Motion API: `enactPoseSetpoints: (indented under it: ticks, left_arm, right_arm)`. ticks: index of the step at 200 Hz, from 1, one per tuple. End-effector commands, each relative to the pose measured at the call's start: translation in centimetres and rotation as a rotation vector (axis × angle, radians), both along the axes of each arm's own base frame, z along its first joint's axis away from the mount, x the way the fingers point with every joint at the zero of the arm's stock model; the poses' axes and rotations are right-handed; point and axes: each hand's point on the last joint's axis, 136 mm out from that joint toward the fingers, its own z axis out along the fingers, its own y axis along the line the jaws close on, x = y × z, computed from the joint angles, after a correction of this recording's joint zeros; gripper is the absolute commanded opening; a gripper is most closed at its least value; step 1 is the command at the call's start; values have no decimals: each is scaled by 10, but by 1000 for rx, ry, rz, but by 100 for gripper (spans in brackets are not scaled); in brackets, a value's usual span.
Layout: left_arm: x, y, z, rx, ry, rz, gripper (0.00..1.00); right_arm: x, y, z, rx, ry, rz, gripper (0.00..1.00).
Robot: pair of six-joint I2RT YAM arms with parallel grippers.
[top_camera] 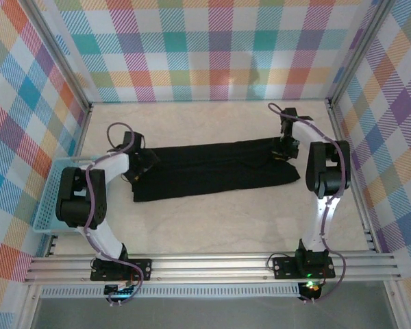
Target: Fold the inside-out t-shirt
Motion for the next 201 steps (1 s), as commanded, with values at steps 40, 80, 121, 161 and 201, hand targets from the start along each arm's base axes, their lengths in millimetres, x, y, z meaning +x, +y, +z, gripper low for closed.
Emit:
enactPoseSetpoints:
  ticks: [40,80,121,161,201]
  left_arm:
    - [-78,-67,18,-19,96,-127,96]
    - [-78,-46,34,55,49,-101,96]
    - [-82,-46,23,42,38,-123,92]
    - [-79,-60,10,-4,18,-179,80]
    - [-81,-80,-10,-63,29,-233,68]
  right_arm:
    - [-12,-51,87,-246,-119,28,0]
    - [-16,7,135,-208,-222,191,0]
    - [-38,91,158,-104,-228,341,0]
    - [-63,198,170,160,-233,402,0]
    - [-76,287,160,336,-213,441,0]
